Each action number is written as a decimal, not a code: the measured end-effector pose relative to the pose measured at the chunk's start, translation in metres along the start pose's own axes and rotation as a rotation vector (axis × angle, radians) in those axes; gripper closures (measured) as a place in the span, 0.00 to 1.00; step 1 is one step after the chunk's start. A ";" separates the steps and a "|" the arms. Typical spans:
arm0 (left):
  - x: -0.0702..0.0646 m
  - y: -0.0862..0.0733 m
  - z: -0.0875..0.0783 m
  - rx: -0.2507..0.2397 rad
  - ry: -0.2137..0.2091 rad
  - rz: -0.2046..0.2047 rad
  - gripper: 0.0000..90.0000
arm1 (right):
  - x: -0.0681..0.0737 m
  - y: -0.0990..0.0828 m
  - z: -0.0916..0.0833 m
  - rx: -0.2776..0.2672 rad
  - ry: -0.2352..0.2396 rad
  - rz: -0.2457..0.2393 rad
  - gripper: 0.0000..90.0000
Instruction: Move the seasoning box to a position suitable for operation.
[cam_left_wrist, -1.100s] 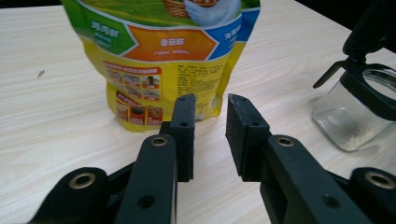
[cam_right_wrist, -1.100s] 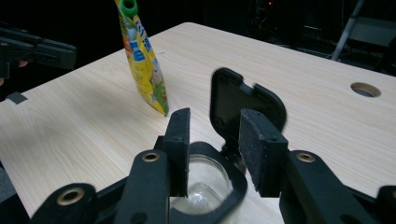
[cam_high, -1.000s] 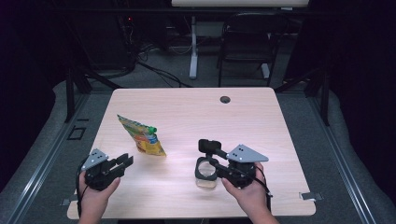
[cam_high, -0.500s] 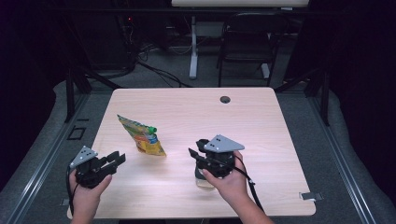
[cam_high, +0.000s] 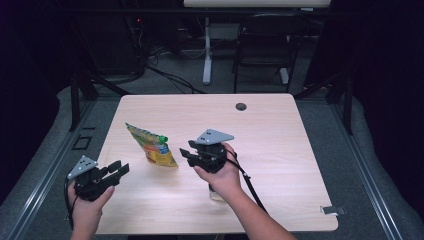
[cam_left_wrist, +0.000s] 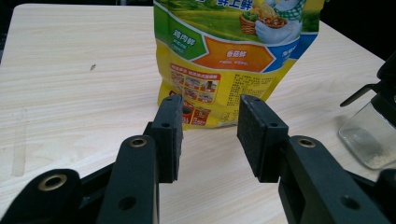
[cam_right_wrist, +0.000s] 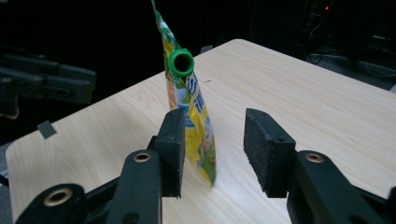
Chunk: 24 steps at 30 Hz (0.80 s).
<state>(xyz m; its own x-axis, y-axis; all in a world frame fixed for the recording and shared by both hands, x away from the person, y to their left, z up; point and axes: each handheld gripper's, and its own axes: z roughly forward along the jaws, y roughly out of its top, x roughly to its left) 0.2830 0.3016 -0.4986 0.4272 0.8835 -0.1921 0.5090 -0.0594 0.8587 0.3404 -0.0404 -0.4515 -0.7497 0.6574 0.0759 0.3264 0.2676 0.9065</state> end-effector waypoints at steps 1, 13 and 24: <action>0.001 0.000 0.000 0.005 0.004 0.003 0.67 | -0.001 0.001 0.005 -0.001 0.006 0.012 0.65; 0.012 -0.004 -0.003 0.013 0.032 -0.023 0.67 | 0.007 0.010 0.045 0.019 0.048 -0.016 0.61; 0.011 -0.011 -0.004 0.034 0.043 -0.022 0.67 | 0.018 0.022 0.064 -0.013 0.039 -0.043 0.70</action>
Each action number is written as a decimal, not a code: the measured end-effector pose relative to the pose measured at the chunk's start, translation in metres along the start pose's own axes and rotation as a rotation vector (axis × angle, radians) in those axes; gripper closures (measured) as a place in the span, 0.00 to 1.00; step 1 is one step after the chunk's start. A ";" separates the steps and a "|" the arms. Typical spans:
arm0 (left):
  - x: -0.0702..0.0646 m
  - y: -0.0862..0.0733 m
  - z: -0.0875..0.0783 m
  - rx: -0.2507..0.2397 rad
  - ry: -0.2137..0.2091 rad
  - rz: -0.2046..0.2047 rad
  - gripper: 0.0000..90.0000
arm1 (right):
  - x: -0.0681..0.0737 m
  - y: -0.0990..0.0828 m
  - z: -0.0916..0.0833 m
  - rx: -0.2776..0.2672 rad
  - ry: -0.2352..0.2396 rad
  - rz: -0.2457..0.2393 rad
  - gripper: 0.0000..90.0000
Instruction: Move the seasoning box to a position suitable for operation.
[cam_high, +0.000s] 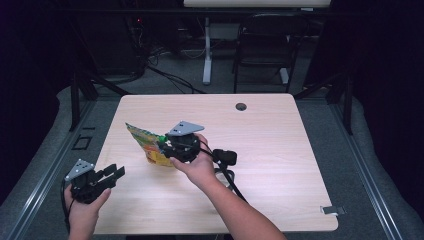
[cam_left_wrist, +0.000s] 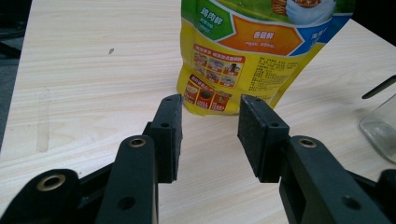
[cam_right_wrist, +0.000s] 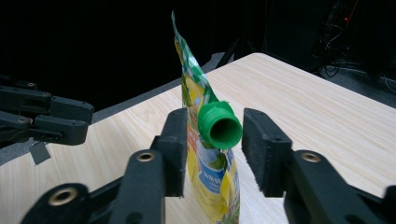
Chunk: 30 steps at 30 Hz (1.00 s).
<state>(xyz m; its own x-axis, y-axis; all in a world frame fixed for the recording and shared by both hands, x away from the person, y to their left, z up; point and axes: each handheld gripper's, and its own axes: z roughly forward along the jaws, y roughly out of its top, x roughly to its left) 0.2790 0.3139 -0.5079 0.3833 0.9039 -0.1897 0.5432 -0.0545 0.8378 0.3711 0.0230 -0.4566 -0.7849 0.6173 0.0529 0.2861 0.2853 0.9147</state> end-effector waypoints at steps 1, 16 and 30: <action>0.000 0.000 0.000 -0.002 0.000 -0.003 0.67 | 0.000 0.001 0.000 0.003 0.002 0.000 0.74; 0.001 0.000 0.000 -0.010 0.004 -0.005 0.67 | 0.002 0.002 -0.004 0.036 0.035 0.008 0.80; -0.004 0.001 0.003 -0.010 0.003 0.006 0.68 | 0.010 -0.017 -0.058 0.044 0.071 -0.013 0.80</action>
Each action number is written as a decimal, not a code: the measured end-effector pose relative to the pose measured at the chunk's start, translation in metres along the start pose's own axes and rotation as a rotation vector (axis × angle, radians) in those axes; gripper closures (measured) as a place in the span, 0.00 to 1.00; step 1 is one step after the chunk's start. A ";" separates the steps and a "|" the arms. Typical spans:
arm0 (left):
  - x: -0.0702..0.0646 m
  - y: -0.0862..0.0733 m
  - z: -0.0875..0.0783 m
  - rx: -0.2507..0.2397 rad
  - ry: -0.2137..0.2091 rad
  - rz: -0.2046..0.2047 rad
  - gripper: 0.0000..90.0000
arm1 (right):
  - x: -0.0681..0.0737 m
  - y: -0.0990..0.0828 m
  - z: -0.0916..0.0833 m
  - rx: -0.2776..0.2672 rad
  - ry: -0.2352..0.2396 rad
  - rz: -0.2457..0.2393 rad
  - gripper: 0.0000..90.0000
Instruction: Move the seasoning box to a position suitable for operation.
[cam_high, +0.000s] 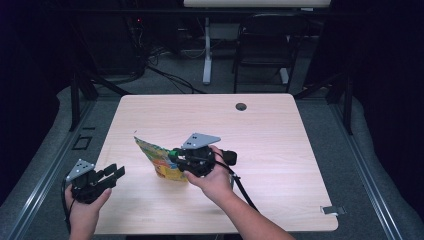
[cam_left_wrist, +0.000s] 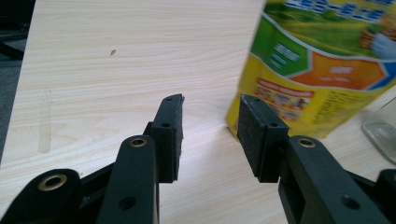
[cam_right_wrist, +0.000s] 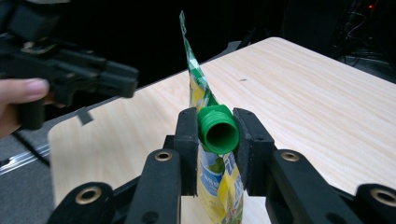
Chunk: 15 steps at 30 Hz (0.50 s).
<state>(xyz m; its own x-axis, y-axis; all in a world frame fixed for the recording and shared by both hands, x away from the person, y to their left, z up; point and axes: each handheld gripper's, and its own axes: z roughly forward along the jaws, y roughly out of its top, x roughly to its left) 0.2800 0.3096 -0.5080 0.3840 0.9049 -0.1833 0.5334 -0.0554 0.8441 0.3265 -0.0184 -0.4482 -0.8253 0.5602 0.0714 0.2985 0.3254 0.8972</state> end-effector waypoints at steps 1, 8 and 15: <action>0.000 0.000 0.000 0.007 -0.001 0.005 0.68 | 0.001 -0.002 -0.004 0.003 0.002 -0.005 0.80; -0.007 0.000 0.005 0.019 -0.017 0.020 0.68 | 0.007 -0.014 -0.034 0.018 0.030 -0.032 0.80; -0.012 0.000 0.008 0.025 -0.029 0.034 0.68 | 0.005 -0.022 -0.056 0.049 0.041 -0.060 0.80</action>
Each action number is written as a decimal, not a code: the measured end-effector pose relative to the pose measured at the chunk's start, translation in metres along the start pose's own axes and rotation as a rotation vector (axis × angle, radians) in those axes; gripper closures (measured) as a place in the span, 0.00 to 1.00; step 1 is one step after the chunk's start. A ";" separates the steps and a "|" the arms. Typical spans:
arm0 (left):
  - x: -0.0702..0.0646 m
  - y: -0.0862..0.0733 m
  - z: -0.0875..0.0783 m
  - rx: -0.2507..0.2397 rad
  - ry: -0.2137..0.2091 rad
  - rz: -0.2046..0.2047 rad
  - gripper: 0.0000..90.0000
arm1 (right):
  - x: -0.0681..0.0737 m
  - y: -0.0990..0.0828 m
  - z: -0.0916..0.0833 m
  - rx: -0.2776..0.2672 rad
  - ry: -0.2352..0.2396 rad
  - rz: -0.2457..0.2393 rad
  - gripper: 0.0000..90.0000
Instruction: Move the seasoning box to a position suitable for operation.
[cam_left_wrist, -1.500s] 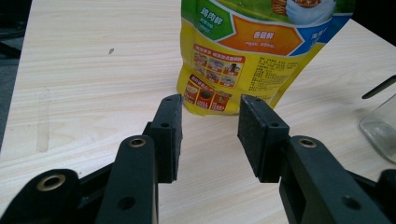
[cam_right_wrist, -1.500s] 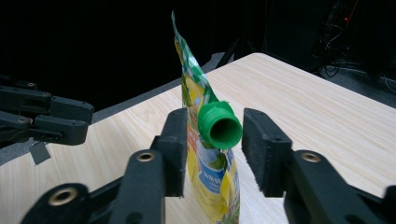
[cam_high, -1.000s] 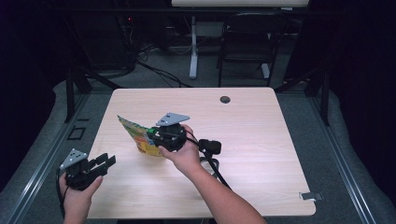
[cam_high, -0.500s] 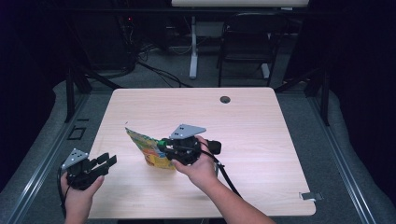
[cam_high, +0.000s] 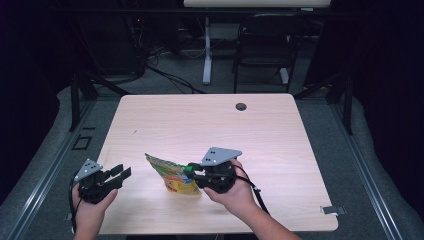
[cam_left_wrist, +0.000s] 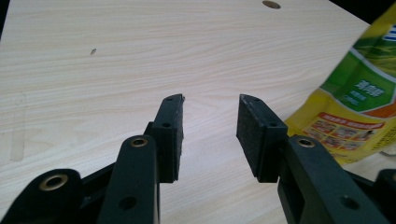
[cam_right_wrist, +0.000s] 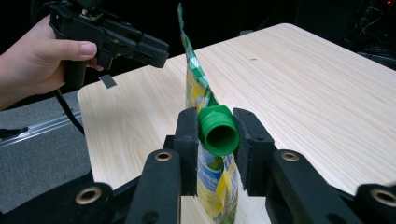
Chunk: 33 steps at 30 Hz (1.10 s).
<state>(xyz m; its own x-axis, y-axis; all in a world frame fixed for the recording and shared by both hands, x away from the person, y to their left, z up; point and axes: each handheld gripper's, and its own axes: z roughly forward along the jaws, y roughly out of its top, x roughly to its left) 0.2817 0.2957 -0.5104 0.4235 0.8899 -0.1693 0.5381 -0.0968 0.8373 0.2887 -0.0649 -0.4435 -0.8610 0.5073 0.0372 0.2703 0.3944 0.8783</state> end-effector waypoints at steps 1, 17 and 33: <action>0.000 0.000 0.000 0.002 -0.001 0.001 0.68 | -0.001 -0.001 -0.002 0.001 0.004 0.003 0.80; -0.001 0.000 0.001 0.004 -0.009 0.003 0.68 | -0.001 0.001 -0.008 0.019 0.010 -0.017 0.74; -0.002 0.000 0.000 -0.004 -0.014 0.004 0.68 | 0.002 0.033 0.006 0.030 0.017 -0.042 0.75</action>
<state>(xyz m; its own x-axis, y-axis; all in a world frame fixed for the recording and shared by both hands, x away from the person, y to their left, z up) 0.2810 0.2939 -0.5097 0.4358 0.8833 -0.1730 0.5333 -0.0985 0.8402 0.2988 -0.0465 -0.4172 -0.8788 0.4771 0.0091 0.2466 0.4376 0.8647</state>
